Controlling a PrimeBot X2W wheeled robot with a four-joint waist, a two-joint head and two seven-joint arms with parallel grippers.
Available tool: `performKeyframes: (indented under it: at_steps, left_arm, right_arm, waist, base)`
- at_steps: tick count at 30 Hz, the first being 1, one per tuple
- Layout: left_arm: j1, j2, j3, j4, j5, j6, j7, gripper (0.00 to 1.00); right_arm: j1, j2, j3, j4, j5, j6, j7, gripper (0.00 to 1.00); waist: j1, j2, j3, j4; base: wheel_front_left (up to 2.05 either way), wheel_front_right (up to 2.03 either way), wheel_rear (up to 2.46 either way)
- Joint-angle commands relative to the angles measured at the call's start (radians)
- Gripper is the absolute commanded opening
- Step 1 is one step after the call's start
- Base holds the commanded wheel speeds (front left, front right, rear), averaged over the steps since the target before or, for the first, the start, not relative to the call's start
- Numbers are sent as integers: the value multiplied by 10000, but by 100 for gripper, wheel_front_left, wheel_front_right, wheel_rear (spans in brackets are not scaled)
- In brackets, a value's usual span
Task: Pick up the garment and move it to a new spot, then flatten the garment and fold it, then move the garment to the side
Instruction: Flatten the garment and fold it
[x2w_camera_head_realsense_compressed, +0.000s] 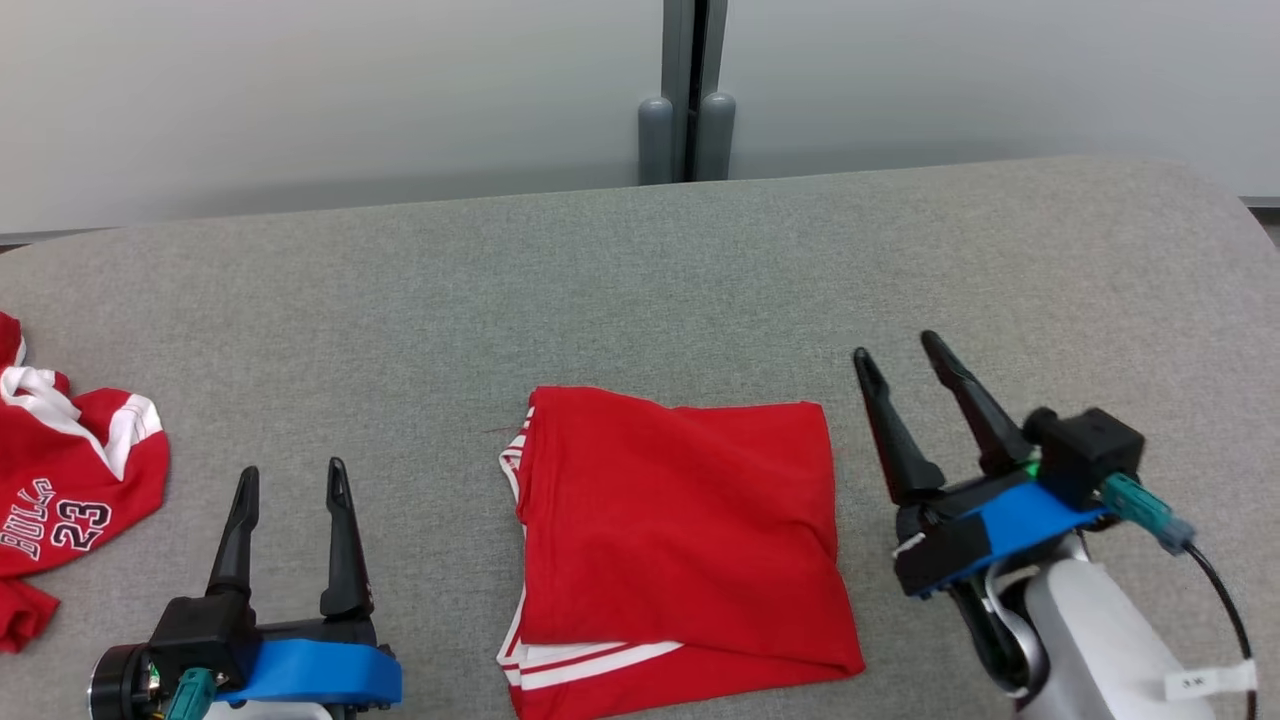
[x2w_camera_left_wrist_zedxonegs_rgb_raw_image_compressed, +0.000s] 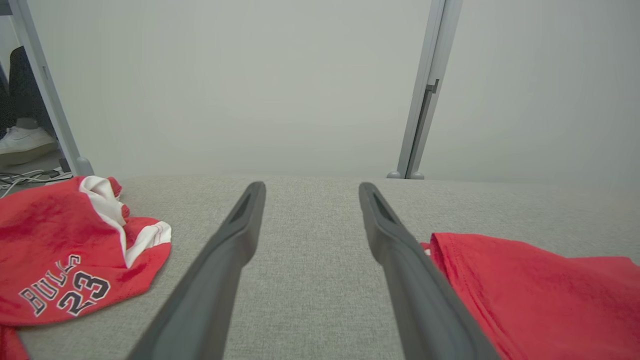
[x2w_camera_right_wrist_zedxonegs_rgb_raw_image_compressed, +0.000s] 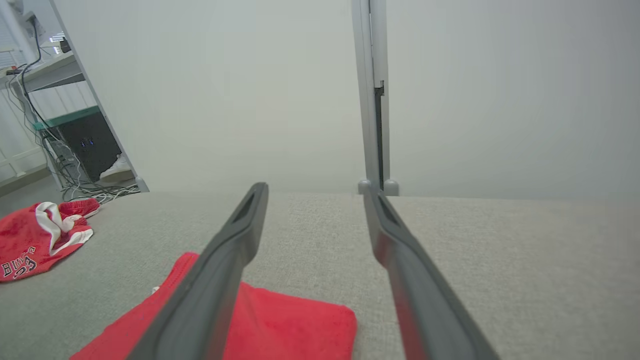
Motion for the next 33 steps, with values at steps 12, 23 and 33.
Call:
performKeyframes:
  at_steps: [12, 23, 33]
  left_arm:
    - [356, -5, -73, -60, 174, -124, -47, 100]
    - [811, -4, -11, -168, 274, 13, -47, 100]
    - [969, -5, 199, -245, 339, -215, -47, 100]
  right_arm:
    - [2696, 288, -1960, -1632, -1069, 3, -28, 100]
    - [3723, 712, -2116, -2087, -1545, 1, -28, 100]
    - [3769, 798, -2045, -1801, -1635, 3, -28, 100]
  waist:
    - [0, 1, -313, -186]
    - [0, 1, -862, 1]
    - [0, 1, -1102, 165]
  base:
    - [0, 0, 0]
    - [0, 0, 0]
    - [0, 0, 0]
